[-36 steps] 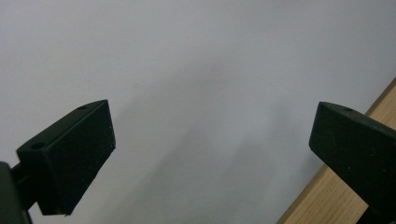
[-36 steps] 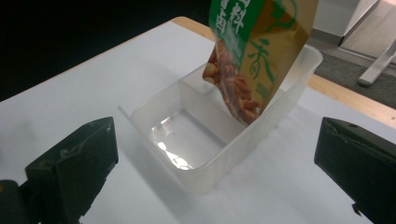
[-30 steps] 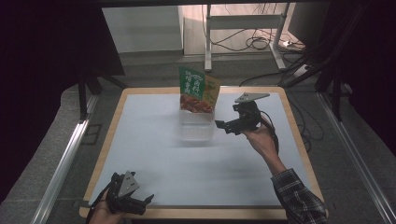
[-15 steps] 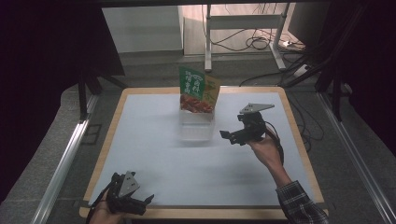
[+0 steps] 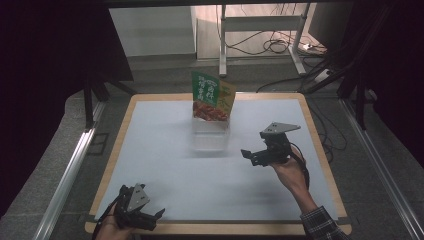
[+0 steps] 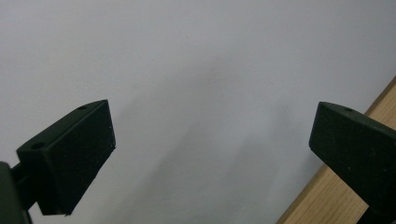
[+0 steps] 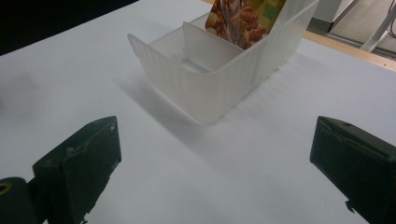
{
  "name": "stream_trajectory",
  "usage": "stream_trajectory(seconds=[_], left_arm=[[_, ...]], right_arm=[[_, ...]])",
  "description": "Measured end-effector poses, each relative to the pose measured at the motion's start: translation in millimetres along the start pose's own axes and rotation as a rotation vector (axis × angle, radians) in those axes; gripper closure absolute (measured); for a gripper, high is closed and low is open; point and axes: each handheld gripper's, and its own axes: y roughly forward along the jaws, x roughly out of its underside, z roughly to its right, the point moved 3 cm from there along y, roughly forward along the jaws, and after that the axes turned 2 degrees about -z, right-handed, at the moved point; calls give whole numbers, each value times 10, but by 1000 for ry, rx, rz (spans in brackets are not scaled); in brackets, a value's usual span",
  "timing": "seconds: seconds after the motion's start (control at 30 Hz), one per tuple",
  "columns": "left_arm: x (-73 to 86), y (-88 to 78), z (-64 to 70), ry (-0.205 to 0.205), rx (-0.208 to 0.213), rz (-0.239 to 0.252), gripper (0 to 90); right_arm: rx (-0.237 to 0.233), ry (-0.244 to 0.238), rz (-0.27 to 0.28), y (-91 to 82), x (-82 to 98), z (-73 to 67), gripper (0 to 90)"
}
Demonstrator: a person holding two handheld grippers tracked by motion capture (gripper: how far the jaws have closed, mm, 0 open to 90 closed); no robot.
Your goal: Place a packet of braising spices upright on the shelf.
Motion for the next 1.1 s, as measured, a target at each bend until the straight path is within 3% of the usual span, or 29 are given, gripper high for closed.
stream_trajectory(seconds=[0.5,1.1], left_arm=[[0,-1,3,7,0,-3,2],[-1,2,2,6,0,-5,2]], right_arm=[[15,11,-5,-103,160,-72,35],[41,20,-25,-348,506,-158,35]])
